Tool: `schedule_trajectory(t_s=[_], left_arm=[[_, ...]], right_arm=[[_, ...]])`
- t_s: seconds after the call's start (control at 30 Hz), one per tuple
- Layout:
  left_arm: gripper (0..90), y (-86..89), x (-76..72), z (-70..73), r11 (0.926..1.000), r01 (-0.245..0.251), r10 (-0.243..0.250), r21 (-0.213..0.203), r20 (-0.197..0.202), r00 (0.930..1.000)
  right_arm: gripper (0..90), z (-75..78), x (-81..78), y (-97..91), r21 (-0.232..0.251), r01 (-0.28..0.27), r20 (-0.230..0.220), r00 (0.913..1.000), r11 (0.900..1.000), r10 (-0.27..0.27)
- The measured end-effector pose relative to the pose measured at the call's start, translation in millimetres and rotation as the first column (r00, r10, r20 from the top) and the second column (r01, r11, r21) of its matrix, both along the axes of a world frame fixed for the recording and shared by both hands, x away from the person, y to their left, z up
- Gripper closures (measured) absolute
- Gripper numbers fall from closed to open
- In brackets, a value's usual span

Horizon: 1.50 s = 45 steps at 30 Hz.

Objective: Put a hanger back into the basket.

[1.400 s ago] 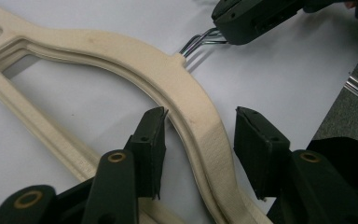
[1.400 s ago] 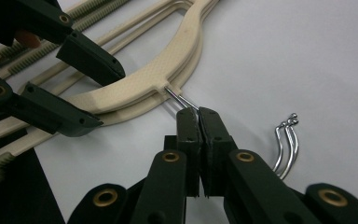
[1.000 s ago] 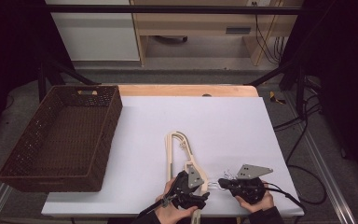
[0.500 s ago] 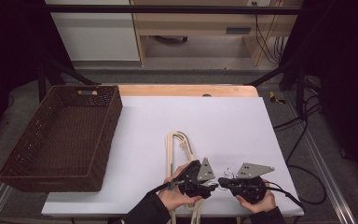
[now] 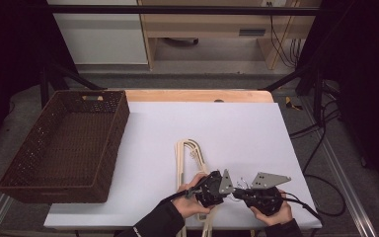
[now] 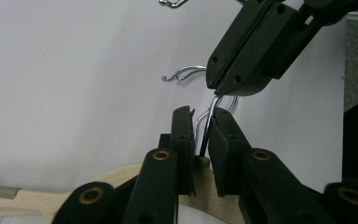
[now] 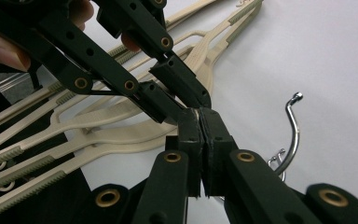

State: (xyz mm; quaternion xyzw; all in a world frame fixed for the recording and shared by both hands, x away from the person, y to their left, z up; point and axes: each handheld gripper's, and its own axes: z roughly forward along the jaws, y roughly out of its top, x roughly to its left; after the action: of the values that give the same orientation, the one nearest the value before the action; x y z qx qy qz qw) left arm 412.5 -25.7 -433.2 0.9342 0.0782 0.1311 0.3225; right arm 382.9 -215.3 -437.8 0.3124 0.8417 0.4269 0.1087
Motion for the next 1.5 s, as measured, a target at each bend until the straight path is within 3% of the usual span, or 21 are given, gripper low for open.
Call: schedule_trajectory(t_s=[0.17,0.23,0.3,0.4,0.6,0.8,1.03,1.17,1.27,1.43,1.5], left_arm=[[82.8,0.7,0.3,2.5,0.9995,0.016,-0.017,0.029,0.035,0.9992],[83.2,3.2,1.9,4.0,0.9995,0.016,-0.017,0.029,0.034,0.9993],[83.3,6.7,3.2,7.2,0.9998,0.01,-0.011,0.019,0.038,0.9992],[83.4,13.0,5.0,13.7,0.9999,-0.006,0.007,-0.008,0.048,0.9988],[83.6,29.6,9.7,31.0,0.9951,-0.058,0.064,-0.08,0.064,0.9959],[88.5,39.2,14.1,40.7,0.9847,-0.103,0.114,-0.14,0.069,0.9911],[88.5,44.8,17.5,44.7,0.977,-0.132,0.143,-0.168,0.06,0.9879],[88.5,47.6,19.1,47.8,0.9702,-0.155,0.166,-0.186,0.044,0.9852],[88.5,48.6,19.8,48.4,0.966,-0.173,0.184,-0.192,0.043,0.982],[88.5,50.7,22.1,50.6,0.9597,-0.186,0.195,-0.211,0.025,0.9805],[88.5,50.5,22.2,51.1,0.9591,-0.191,0.201,-0.209,0.025,0.9794]], right_arm=[[82.7,3.4,-2.5,-2.4,0.023,0.008,0.019,0.9998,0.9997,-0.009],[76.1,14.3,-7.3,-10.6,0.105,0.01,0.039,0.9991,0.9944,-0.014],[70.9,22.2,-10.6,-16.3,0.157,0.012,0.047,0.9987,0.9875,-0.02],[64.7,28.3,-13.8,-18.0,0.195,0.018,0.046,0.9985,0.9806,-0.028],[47.6,31.2,-17.0,3.8,0.224,0.045,0.003,0.9989,0.9735,-0.046],[41.6,23.9,-11.3,27.3,0.253,0.084,-0.066,0.9954,0.9638,-0.07],[42.7,15.0,-0.4,51.0,0.264,0.13,-0.132,0.9864,0.9557,-0.097],[51.6,11.7,6.2,61.5,0.258,0.164,-0.154,0.98,0.9523,-0.127],[61.8,10.9,10.5,63.8,0.29,0.173,-0.198,0.9732,0.9413,-0.118],[67.9,13.6,16.1,68.1,0.296,0.188,-0.216,0.9682,0.9366,-0.126],[70.4,14.1,18.8,71.3,0.3,0.201,-0.24,0.9619,0.9327,-0.13]])
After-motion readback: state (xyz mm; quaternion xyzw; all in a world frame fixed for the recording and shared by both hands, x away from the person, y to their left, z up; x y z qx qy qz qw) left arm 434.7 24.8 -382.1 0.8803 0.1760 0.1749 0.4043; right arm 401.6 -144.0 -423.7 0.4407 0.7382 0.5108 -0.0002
